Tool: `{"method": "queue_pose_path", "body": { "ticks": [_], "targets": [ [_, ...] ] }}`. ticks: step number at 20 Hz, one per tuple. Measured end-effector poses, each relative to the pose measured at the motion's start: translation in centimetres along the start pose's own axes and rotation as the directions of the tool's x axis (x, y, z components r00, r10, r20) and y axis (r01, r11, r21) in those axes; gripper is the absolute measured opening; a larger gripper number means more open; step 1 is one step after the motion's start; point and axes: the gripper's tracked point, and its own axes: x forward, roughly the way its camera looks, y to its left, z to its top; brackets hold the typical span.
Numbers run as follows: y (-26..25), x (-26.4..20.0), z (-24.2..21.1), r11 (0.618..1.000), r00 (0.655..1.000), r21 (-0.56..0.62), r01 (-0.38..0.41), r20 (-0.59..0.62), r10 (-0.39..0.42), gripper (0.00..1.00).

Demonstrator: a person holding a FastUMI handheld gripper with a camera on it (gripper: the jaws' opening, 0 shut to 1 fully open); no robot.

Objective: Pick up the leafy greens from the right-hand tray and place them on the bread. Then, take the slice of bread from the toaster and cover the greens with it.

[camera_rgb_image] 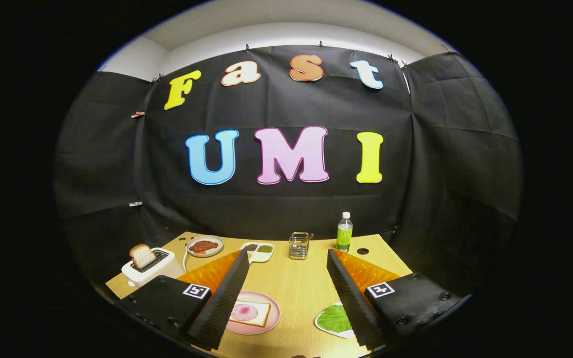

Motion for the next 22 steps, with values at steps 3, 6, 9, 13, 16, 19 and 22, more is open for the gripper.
{"method": "queue_pose_path", "body": {
  "ticks": [3,6,9,13,16,19,22],
  "targets": [
    [-1.4,0.8,-0.3,1.0,0.999,0.002,0.02,-0.025,-0.02,0.98],
    [-2.8,1.7,-1.4,1.0,0.998,0.01,0.023,-0.056,-0.022,0.98],
    [-4.8,2.3,-2.8,1.0,0.995,0.0,0.022,-0.099,-0.022,0.98],
    [-8.0,3.6,-7.8,0.999,0.974,-0.055,-0.003,-0.227,-0.01,0.98],
    [-10.2,4.2,-12.8,0.998,0.935,-0.062,-0.032,-0.356,0.008,0.99],
    [-12.3,5.2,-17.2,0.999,0.901,-0.036,-0.023,-0.433,0.005,0.98],
    [-14.1,6.2,-22.4,0.999,0.846,-0.002,0.041,-0.532,-0.036,0.98]
  ]
}}
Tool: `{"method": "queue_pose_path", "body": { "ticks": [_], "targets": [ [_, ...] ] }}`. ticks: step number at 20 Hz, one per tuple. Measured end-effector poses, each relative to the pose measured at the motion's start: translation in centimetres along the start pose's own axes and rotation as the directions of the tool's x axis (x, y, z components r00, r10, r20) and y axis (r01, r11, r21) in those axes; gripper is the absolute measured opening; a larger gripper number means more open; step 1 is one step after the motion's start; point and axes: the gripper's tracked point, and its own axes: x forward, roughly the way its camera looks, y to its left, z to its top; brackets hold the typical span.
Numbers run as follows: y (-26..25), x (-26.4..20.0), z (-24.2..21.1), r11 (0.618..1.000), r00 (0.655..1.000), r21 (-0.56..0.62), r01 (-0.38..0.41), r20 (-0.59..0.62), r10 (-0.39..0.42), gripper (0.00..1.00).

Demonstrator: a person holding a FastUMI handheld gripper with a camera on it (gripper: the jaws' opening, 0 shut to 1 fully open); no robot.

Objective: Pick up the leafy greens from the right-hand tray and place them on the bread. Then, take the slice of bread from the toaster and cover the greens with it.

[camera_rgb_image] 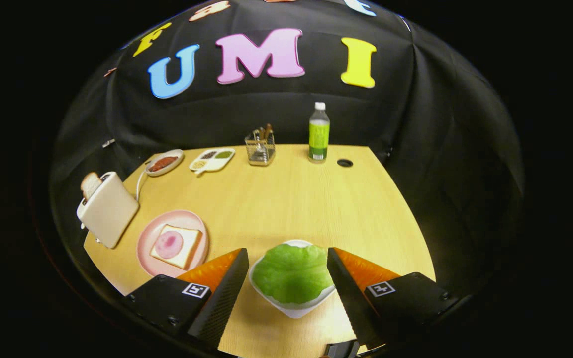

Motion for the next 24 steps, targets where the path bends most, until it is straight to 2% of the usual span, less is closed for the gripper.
{"method": "queue_pose_path", "body": {
  "ticks": [7,15,16,19,20,24],
  "targets": [
    [-1.4,5.6,-5.0,0.988,0.987,0.124,0.089,-0.143,-0.071,0.97],
    [-2.0,7.0,-7.4,0.984,0.971,0.091,0.153,-0.198,-0.133,0.92],
    [-2.1,7.1,-7.2,0.986,0.973,0.07,0.154,-0.185,-0.139,0.87],
    [-1.2,7.2,-7.3,0.993,0.981,0.02,0.117,-0.157,-0.113,0.8],
    [-0.8,7.0,-7.3,0.995,0.983,0.013,0.102,-0.155,-0.098,0.64],
    [-0.8,7.2,-7.2,0.995,0.984,0.02,0.099,-0.151,-0.095,0.31]
  ]
}}
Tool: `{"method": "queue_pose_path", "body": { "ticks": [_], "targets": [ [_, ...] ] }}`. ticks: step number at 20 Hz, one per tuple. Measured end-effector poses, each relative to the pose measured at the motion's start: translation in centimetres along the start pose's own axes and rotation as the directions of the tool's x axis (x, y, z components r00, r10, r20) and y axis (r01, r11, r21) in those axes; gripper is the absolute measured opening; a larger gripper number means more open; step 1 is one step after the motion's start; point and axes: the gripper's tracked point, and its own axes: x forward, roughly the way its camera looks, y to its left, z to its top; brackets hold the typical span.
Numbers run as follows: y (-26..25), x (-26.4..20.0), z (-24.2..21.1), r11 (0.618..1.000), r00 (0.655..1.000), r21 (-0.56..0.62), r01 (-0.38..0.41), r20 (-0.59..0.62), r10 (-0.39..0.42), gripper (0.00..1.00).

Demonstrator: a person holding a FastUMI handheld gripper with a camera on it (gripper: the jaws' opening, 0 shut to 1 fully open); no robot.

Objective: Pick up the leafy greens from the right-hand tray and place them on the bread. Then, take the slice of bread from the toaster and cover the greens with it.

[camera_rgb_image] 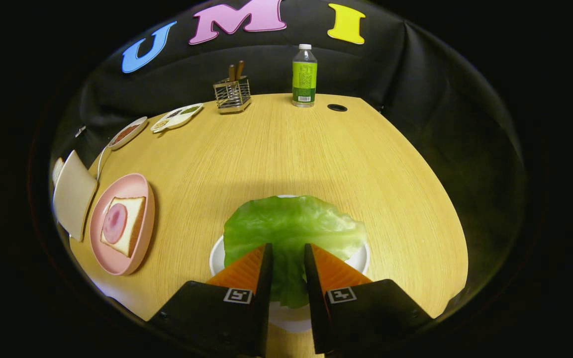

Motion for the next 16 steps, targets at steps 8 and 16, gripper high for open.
{"method": "queue_pose_path", "body": {
  "ticks": [8,16],
  "targets": [
    [0.3,-0.7,0.7,0.994,0.995,0.056,-0.096,-0.019,0.097,0.07],
    [1.8,-6.4,4.7,0.993,0.992,0.029,-0.11,0.059,0.108,0.07]
  ]
}}
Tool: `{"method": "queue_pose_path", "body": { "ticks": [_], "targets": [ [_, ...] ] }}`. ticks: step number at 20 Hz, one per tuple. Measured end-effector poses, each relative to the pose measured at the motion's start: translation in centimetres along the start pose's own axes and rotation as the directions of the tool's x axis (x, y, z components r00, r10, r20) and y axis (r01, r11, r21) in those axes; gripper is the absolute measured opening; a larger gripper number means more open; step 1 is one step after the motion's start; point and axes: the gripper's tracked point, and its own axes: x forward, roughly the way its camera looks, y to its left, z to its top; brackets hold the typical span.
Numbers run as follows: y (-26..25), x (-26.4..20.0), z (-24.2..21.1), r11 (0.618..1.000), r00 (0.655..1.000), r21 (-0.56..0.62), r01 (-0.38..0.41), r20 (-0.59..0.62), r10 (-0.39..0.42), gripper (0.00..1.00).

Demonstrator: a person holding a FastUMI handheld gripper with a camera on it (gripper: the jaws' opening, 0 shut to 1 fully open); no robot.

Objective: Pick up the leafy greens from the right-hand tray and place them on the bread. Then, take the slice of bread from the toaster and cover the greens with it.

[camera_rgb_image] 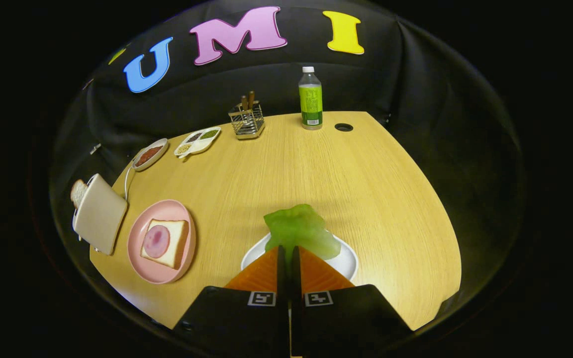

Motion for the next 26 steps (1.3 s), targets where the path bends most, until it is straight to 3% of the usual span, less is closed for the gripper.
{"method": "queue_pose_path", "body": {
  "ticks": [9,18,26],
  "targets": [
    [9.6,-4.0,2.4,0.999,0.998,-0.008,-0.042,0.046,0.042,0.07],
    [20.7,-1.4,1.9,0.994,0.992,-0.001,-0.109,0.055,0.109,0.06],
    [24.5,0.6,-1.4,0.992,0.992,0.005,-0.124,-0.028,0.124,0.07]
  ]
}}
